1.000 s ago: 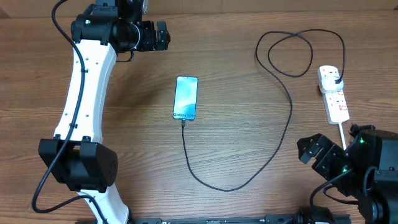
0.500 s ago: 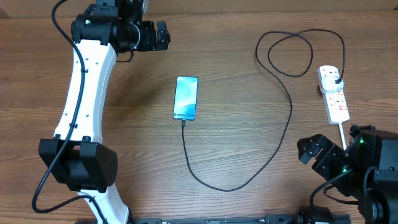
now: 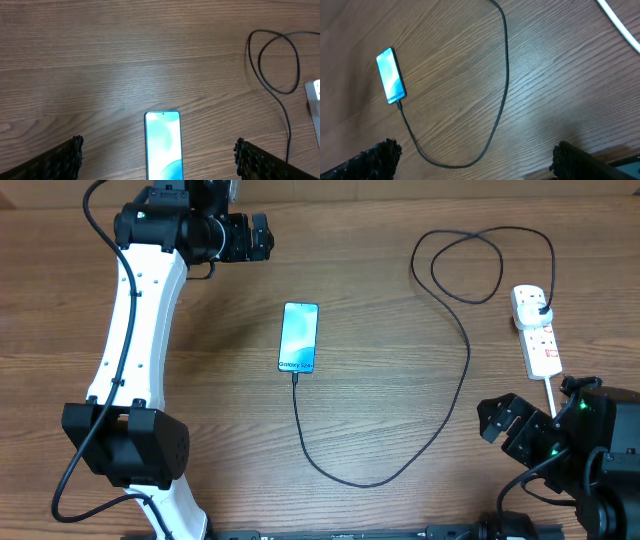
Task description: Plug charger to phone and switch on socket
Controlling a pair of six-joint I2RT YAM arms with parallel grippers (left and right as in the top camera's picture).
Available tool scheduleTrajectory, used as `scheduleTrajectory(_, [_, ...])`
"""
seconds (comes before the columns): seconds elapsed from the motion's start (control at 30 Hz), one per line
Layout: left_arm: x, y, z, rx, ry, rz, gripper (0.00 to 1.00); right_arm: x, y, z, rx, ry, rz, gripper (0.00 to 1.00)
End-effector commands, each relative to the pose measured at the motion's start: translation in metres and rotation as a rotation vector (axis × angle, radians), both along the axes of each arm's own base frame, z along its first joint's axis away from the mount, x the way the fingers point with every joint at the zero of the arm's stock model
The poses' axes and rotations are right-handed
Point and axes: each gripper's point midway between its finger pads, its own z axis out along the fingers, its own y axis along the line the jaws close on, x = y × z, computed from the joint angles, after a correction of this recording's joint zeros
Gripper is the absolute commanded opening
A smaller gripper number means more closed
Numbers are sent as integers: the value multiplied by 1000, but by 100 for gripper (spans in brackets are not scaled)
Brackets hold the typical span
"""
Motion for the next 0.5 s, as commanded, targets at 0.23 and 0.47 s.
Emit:
scheduleTrajectory(0.23, [1, 1, -4, 2, 9, 7, 100, 21, 20, 20, -43, -159, 172, 100])
scheduleTrajectory(0.47, [1, 1, -4, 2, 9, 7, 100, 16, 27, 32, -47, -303, 214, 100])
